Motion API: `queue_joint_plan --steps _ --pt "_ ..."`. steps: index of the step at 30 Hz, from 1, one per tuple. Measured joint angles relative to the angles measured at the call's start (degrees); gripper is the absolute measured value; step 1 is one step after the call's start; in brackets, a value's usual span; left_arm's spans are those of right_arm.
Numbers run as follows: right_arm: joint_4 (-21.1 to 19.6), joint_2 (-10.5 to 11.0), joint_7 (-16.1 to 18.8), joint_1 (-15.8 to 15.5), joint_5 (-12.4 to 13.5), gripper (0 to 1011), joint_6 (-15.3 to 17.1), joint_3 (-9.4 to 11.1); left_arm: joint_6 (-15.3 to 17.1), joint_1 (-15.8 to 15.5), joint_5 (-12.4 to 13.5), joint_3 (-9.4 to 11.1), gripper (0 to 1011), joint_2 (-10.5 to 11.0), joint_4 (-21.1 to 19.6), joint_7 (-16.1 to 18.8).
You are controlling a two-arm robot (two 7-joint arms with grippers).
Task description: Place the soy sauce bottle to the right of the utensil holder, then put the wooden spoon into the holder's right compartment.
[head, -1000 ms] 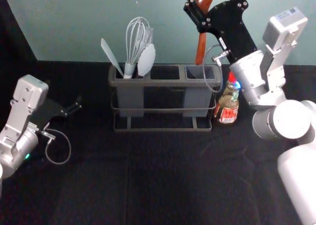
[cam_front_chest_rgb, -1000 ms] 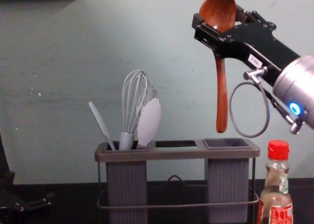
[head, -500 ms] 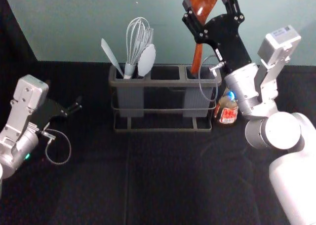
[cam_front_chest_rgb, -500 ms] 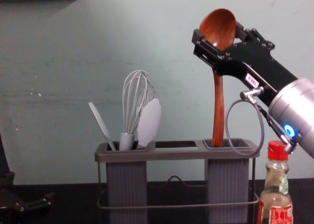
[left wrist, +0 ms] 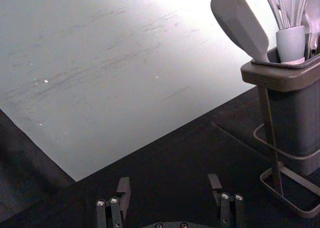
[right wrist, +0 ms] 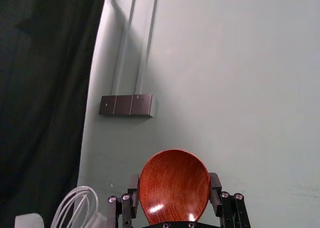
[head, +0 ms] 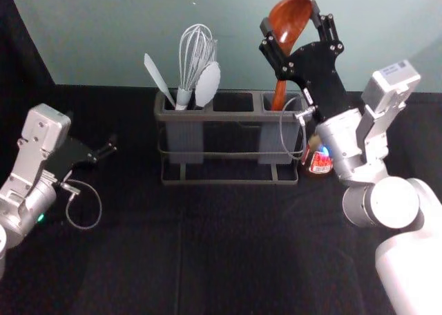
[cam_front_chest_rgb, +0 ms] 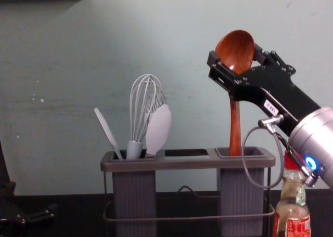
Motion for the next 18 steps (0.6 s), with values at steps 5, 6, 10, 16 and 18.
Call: queue_joint_plan --steps 5,6,10,16,18 --pt "0.9 -0.21 0.08 -0.27 -0.17 837 -0.6 0.39 0.0 0.0 0.0 0.0 1011 0.0 0.0 0.0" --pt "1.03 -0.24 0.06 -0.31 -0.27 837 -0.68 0.43 0.0 0.0 0.0 0.0 1011 0.0 0.0 0.0" --pt "1.5 -0.37 0.04 -0.44 -0.75 837 -1.1 0.66 0.0 0.0 0.0 0.0 1011 0.0 0.0 0.0" --pt "2.0 -0.45 -0.01 -0.84 -1.31 837 -1.54 0.78 0.0 0.0 0.0 0.0 1011 0.0 0.0 0.0" --pt "2.08 -0.46 -0.02 -0.97 -1.42 837 -1.65 0.8 0.0 0.0 0.0 0.0 1011 0.0 0.0 0.0"
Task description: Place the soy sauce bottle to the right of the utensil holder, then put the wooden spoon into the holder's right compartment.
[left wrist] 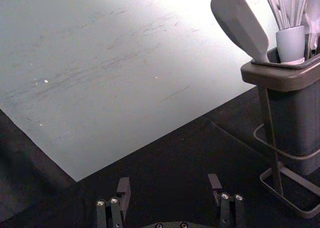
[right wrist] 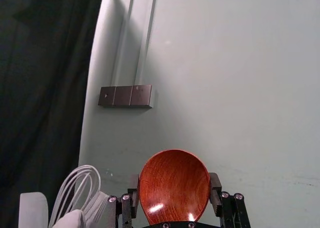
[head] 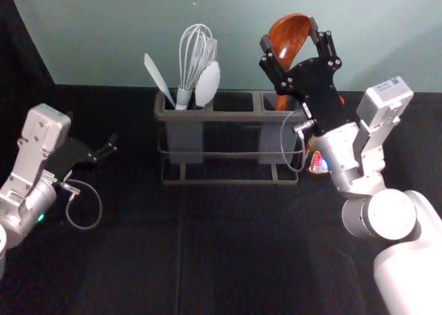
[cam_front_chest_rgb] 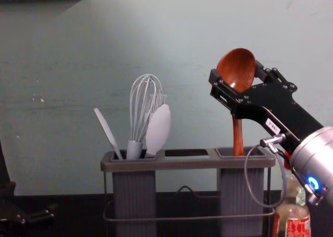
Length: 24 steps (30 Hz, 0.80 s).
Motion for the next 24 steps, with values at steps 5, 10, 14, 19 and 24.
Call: queue_joint_plan --steps 5,10,14,19,24 --pt "0.2 -0.03 0.04 -0.4 -0.2 837 -0.34 0.07 0.0 0.0 0.0 0.0 1011 0.0 0.0 0.0" --pt "0.31 -0.1 0.04 -0.72 -0.38 837 -0.62 0.15 0.0 0.0 0.0 0.0 1011 0.0 0.0 0.0" --pt "0.39 -0.2 -0.01 -1.06 -0.47 837 -0.89 0.28 0.0 0.0 0.0 0.0 1011 0.0 0.0 0.0" --pt "0.47 -0.37 -0.1 -1.69 -0.33 837 -1.37 0.52 0.0 0.0 0.0 0.0 1011 0.0 0.0 0.0" --pt "0.54 -0.54 -0.15 -2.32 -0.25 837 -1.82 0.81 0.0 0.0 0.0 0.0 1011 0.0 0.0 0.0"
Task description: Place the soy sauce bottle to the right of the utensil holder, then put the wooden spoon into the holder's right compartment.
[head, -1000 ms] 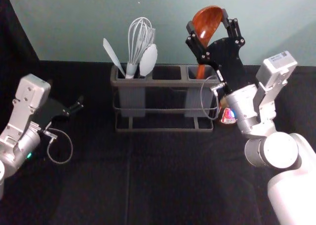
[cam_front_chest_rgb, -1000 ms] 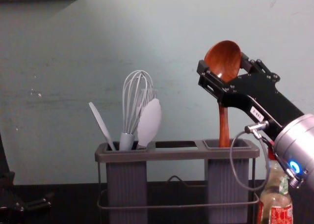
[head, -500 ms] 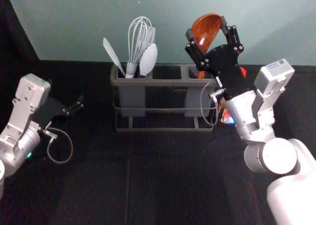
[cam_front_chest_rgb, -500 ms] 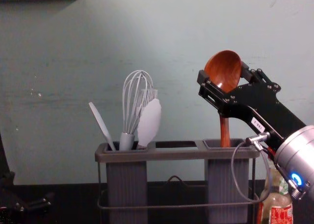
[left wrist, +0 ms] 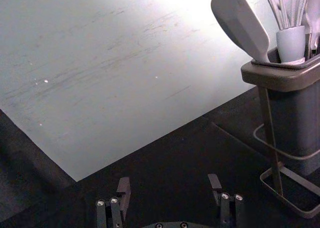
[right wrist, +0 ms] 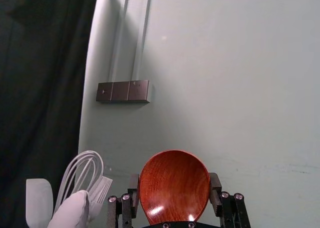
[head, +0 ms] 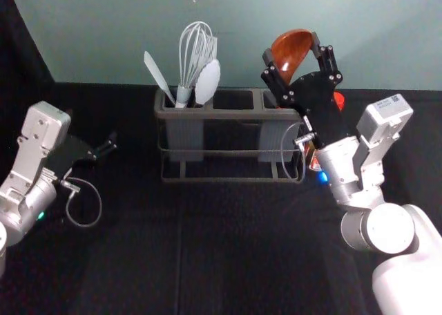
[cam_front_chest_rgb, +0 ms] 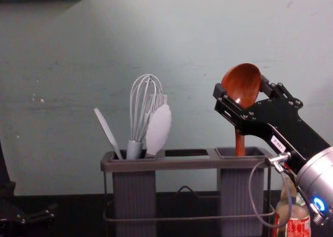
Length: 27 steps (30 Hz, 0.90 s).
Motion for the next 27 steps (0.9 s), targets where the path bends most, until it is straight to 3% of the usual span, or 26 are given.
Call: queue_joint_plan --steps 21,27 --pt "-0.31 -0.37 0.32 -1.33 0.28 840 -0.56 0.68 0.0 0.0 0.0 0.0 1011 0.0 0.0 0.0" --pt "-0.77 -0.42 0.4 -1.52 0.33 983 -0.58 0.77 0.0 0.0 0.0 0.0 1011 0.0 0.0 0.0"
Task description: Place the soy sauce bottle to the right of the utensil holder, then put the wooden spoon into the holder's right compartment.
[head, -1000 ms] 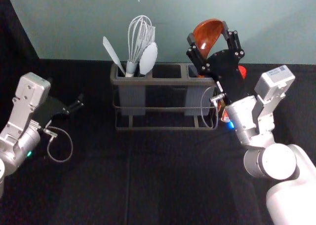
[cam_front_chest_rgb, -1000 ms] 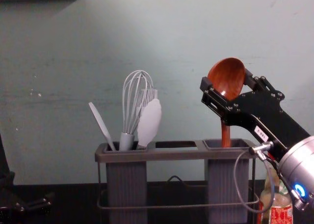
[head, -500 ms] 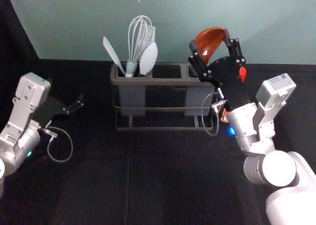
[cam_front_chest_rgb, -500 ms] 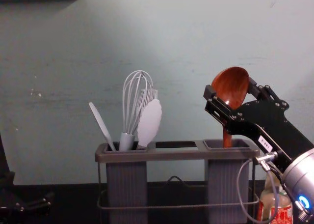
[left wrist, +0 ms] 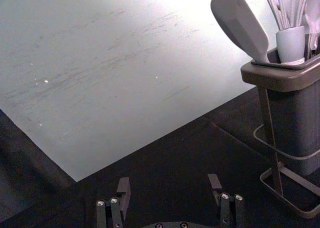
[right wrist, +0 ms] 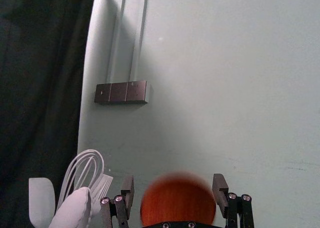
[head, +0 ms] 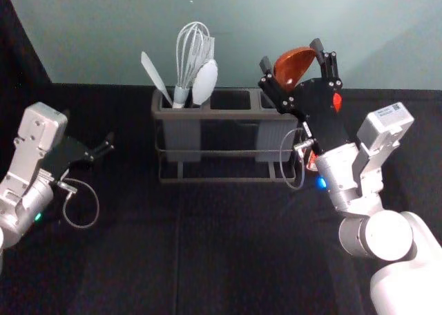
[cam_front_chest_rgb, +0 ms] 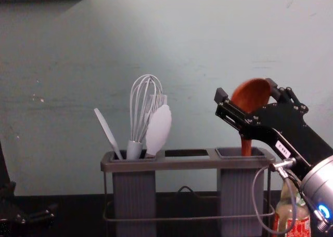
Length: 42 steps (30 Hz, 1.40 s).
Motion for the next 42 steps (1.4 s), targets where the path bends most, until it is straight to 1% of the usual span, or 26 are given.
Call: queue_joint_plan --steps 1,6,10,17,18,20,23,26,29,33,34,36,37,39,41,42 --pt "-0.24 -0.01 -0.02 -0.1 -0.01 1003 -0.04 0.06 0.0 0.0 0.0 0.0 1011 0.0 0.0 0.0" --pt "-2.11 0.12 -0.04 -0.64 -0.13 1003 -0.07 0.27 0.0 0.0 0.0 0.0 1011 0.0 0.0 0.0" --pt "-4.81 0.37 -0.19 -1.41 -0.26 1003 -0.13 0.65 0.0 0.0 0.0 0.0 1011 0.0 0.0 0.0" --pt "-10.83 1.21 -1.01 -3.4 -1.14 1002 -0.6 1.74 0.0 0.0 0.0 0.0 1011 0.0 0.0 0.0" --pt "-10.83 1.21 -1.01 -3.4 -1.14 1003 -0.6 1.74 0.0 0.0 0.0 0.0 1011 0.0 0.0 0.0" --pt "-12.95 1.52 -1.35 -3.92 -1.73 1003 -0.64 2.26 0.0 0.0 0.0 0.0 1011 0.0 0.0 0.0" --pt "-14.5 1.78 -1.68 -4.28 -2.28 1003 -0.61 2.73 0.0 0.0 0.0 0.0 1011 0.0 0.0 0.0" --pt "-17.01 2.41 -2.35 -4.72 -3.16 1002 -0.09 3.82 0.0 0.0 0.0 0.0 1011 0.0 0.0 0.0" --pt "-18.24 2.95 -2.75 -4.82 -3.82 1003 0.35 4.52 0.0 0.0 0.0 0.0 1011 0.0 0.0 0.0" --pt "-20.1 4.14 -3.59 -4.93 -5.99 1002 1.72 5.83 0.0 0.0 0.0 0.0 1011 0.0 0.0 0.0" --pt "-20.8 4.65 -4.06 -5.0 -7.17 1003 2.91 6.33 0.0 0.0 0.0 0.0 1011 0.0 0.0 0.0" --pt "-21.71 5.19 -4.67 -5.13 -8.39 1002 4.48 6.89 0.0 0.0 0.0 0.0 1011 0.0 0.0 0.0" --pt "-22.56 5.69 -5.27 -5.27 -9.33 1002 6.2 7.36 0.0 0.0 0.0 0.0 1011 0.0 0.0 0.0" --pt "-23.31 6.2 -5.65 -5.44 -9.95 1003 7.65 7.79 0.0 0.0 0.0 0.0 1011 0.0 0.0 0.0" --pt "-24.63 7.03 -6.08 -5.76 -10.65 1003 10.23 8.45 0.0 0.0 0.0 0.0 1011 0.0 0.0 0.0" --pt "-24.95 7.29 -6.21 -5.87 -10.76 1003 10.98 8.61 0.0 0.0 0.0 0.0 1011 0.0 0.0 0.0"
